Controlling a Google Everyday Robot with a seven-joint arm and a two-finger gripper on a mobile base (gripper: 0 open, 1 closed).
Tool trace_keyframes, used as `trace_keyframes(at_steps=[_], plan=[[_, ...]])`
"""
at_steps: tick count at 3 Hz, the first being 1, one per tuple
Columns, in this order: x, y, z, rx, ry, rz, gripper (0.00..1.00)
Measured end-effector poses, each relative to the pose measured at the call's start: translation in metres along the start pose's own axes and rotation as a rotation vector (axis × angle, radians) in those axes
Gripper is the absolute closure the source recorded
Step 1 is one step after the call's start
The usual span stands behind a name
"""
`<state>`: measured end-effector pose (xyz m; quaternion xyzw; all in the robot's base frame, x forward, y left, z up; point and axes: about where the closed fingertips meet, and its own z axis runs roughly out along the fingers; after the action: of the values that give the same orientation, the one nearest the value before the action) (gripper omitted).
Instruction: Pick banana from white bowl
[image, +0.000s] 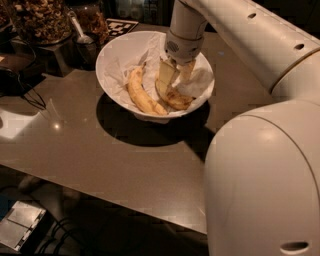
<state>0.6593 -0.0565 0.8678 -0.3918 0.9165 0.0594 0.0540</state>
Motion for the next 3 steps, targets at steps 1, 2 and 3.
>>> trace_keyframes(at_steps=[1, 2, 3], plan=[[0.0038, -0.0056, 0.009, -0.02, 0.009, 0.016, 0.42], [0.0036, -0.0056, 0.0069, -0.02, 0.009, 0.017, 0.46], [0.0071, -0.0046, 0.0103, -0.041, 0.019, 0.024, 0.47]])
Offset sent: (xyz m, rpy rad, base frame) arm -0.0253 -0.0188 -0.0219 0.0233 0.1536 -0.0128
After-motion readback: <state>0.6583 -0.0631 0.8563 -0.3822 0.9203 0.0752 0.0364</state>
